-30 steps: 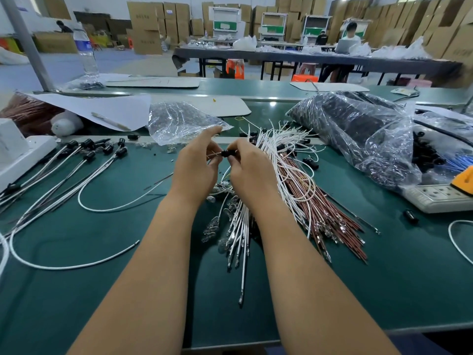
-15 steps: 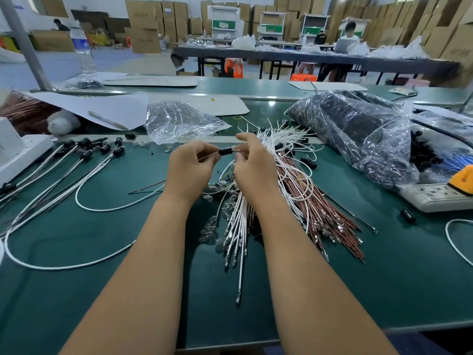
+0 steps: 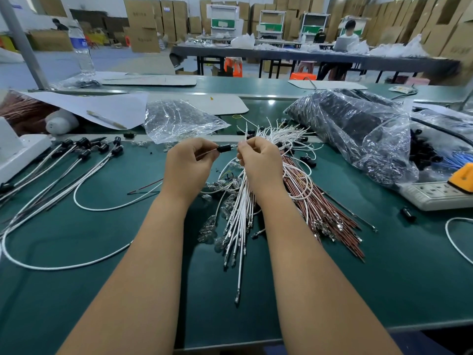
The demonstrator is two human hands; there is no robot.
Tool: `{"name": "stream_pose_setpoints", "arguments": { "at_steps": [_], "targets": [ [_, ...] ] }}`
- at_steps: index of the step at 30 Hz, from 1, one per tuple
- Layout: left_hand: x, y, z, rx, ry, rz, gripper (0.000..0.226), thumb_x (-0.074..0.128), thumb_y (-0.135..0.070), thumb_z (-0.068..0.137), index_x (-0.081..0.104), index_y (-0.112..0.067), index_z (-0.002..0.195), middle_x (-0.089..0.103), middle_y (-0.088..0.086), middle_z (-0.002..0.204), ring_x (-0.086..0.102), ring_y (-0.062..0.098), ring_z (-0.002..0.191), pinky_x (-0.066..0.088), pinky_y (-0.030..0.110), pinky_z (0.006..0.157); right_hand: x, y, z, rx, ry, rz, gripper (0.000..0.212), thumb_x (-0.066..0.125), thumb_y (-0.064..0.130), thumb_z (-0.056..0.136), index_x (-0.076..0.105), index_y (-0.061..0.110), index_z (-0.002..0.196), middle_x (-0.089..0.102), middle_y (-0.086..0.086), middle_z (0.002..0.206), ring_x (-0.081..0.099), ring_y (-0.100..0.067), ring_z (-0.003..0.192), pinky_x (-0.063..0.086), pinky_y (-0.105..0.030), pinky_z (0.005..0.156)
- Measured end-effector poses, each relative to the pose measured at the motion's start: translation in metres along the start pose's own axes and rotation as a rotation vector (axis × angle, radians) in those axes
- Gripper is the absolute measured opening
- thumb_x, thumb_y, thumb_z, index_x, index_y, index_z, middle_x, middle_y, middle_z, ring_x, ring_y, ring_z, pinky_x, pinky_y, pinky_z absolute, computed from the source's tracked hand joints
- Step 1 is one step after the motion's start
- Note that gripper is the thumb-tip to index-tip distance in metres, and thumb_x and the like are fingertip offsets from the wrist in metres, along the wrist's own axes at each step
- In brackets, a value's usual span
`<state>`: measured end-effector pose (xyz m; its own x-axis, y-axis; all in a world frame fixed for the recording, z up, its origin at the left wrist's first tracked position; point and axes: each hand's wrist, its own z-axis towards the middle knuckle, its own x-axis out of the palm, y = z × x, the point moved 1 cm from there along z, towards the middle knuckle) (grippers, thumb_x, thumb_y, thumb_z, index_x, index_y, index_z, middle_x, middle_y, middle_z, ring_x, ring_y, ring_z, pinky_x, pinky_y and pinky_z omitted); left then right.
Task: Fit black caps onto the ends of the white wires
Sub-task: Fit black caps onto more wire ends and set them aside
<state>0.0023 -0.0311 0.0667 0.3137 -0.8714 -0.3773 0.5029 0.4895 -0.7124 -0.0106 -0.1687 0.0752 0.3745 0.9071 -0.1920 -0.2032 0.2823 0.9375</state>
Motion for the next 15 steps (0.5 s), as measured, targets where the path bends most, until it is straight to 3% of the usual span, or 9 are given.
{"name": "stream_pose_setpoints", "arguments": {
  "at_steps": [5, 7, 11, 15],
  "targets": [
    [0.0004, 0.0006, -0.0011, 0.028, 0.017, 0.033, 0.007, 0.071, -0.014, 0.086, 0.072, -0.010, 0.091, 0.065, -0.005, 0.076, 0.062, 0.006, 0.071, 0.049, 0.016, 0.068, -0.0008, -0.0004, 0.0027, 0.060, -0.006, 0.117, 0.023, 0.059, 0.012, 0.090, 0.062, 0.018, 0.068, 0.063, -0.005, 0.071, 0.056, -0.017, 0.067, 0.053, -0.038, 0.071],
    [0.0006, 0.0014, -0.0009, 0.018, 0.030, 0.035, 0.004, 0.070, -0.016, 0.086, 0.071, -0.013, 0.088, 0.063, -0.009, 0.072, 0.059, 0.000, 0.068, 0.047, 0.014, 0.065, -0.0014, -0.0013, 0.0030, 0.063, -0.005, 0.136, 0.023, 0.059, 0.011, 0.090, 0.062, 0.018, 0.068, 0.063, -0.005, 0.070, 0.056, -0.017, 0.066, 0.052, -0.036, 0.069],
    [0.0021, 0.0016, -0.0019, 0.000, 0.059, 0.042, 0.006, 0.069, -0.019, 0.087, 0.067, -0.017, 0.082, 0.058, -0.015, 0.066, 0.053, -0.008, 0.058, 0.038, 0.006, 0.057, -0.0037, -0.0029, 0.0042, 0.051, -0.001, 0.152, 0.022, 0.060, 0.012, 0.091, 0.062, 0.019, 0.071, 0.064, -0.003, 0.071, 0.057, -0.012, 0.063, 0.048, -0.018, 0.056],
    [0.0038, 0.0010, -0.0030, -0.023, 0.104, 0.031, 0.007, 0.068, -0.018, 0.087, 0.066, -0.014, 0.082, 0.058, -0.010, 0.064, 0.049, 0.000, 0.055, 0.041, 0.018, 0.058, -0.0041, -0.0037, 0.0048, 0.041, 0.013, 0.175, 0.022, 0.060, 0.008, 0.093, 0.061, 0.020, 0.074, 0.064, -0.002, 0.072, 0.058, -0.011, 0.064, 0.048, -0.018, 0.059]
  ]
}}
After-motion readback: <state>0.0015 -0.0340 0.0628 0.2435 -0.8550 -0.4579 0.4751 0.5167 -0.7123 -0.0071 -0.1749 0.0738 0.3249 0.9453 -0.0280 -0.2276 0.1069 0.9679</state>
